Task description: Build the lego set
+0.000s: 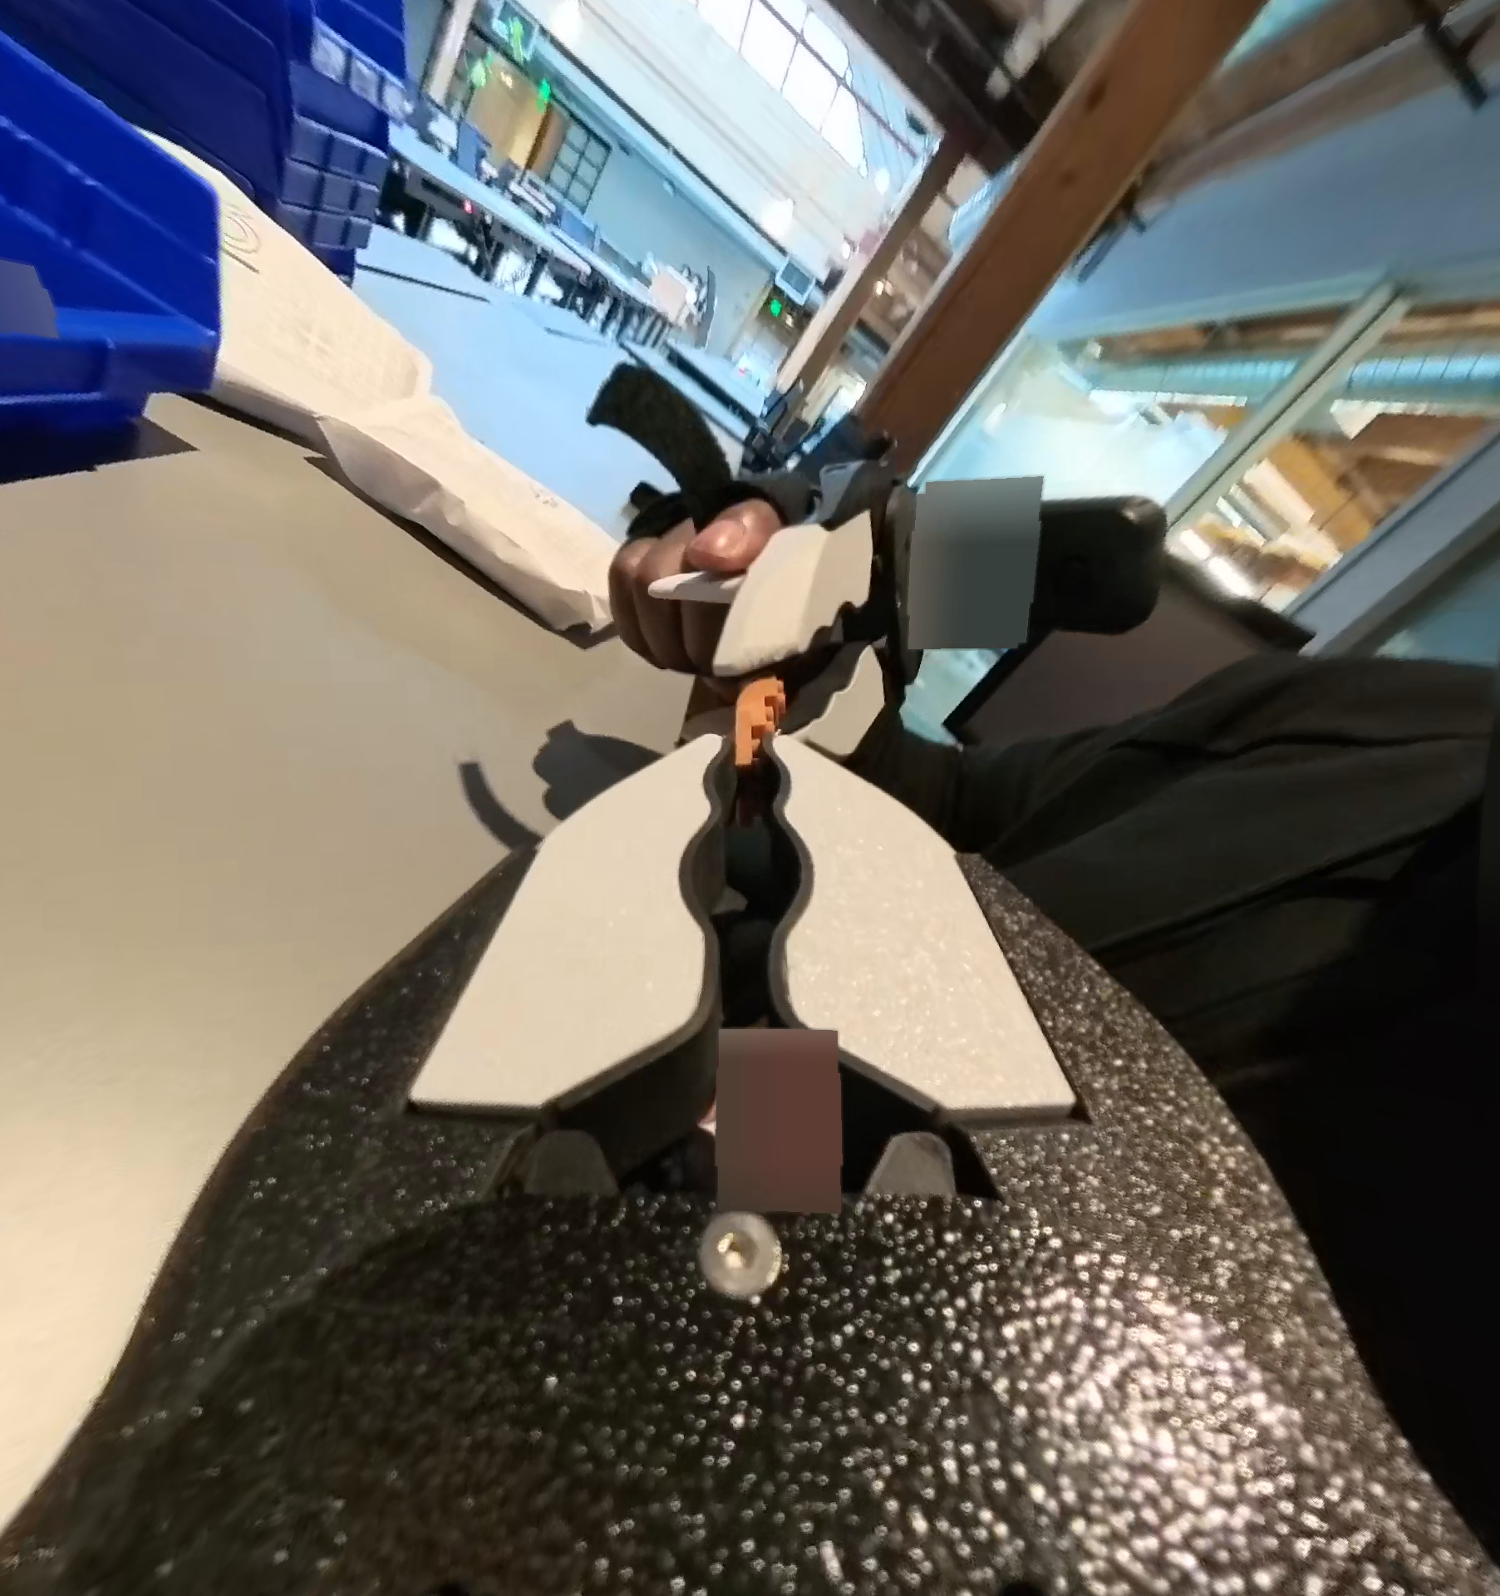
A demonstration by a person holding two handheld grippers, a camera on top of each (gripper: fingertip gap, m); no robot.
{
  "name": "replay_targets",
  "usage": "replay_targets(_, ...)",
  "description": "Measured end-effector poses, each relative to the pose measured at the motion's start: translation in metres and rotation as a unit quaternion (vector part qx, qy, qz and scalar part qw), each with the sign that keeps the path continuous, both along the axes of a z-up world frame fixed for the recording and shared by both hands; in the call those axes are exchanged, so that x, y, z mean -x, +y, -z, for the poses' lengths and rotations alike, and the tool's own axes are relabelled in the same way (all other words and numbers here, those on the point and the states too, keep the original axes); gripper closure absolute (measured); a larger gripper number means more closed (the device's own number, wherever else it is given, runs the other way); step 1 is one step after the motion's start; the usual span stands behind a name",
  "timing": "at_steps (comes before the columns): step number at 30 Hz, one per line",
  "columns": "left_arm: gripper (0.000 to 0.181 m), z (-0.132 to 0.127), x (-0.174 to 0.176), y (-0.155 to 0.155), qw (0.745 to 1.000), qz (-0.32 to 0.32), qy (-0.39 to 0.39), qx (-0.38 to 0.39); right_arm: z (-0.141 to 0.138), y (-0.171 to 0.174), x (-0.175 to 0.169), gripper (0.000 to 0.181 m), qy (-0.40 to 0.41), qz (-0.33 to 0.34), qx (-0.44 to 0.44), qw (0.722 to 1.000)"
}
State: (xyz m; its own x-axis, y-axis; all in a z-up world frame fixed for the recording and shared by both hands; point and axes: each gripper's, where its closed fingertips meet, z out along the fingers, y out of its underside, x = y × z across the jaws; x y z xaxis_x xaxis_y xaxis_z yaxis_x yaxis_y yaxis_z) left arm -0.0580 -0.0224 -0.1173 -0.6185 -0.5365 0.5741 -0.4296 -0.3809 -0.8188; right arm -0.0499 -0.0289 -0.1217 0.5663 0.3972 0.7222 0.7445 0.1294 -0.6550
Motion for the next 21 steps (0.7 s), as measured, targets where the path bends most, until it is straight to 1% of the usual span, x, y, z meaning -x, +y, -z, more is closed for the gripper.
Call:
replay_targets(1,0.177,0.0007,0.0006,-0.0014,1.0,0.002,0.0,-0.007,0.0004,0.0002,0.0008,0.166,-0.005,0.0,0.0,1.0)
replay_targets(5,0.177,0.0035,0.0024,-0.0071,1.0,0.014,0.004,-0.021,0.0026,-0.0002,0.0033,0.172,-0.019,-0.008,0.003,1.0)
replay_targets(13,0.177,0.0074,0.0047,-0.0095,0.999,0.026,0.012,-0.031,0.0053,-0.0014,0.0044,0.174,-0.041,-0.017,0.01,0.999)
replay_targets(21,0.177,0.0059,0.0042,-0.0088,0.999,0.023,0.01,-0.028,0.0035,-0.0004,0.0041,0.174,-0.042,-0.011,0.005,0.999)
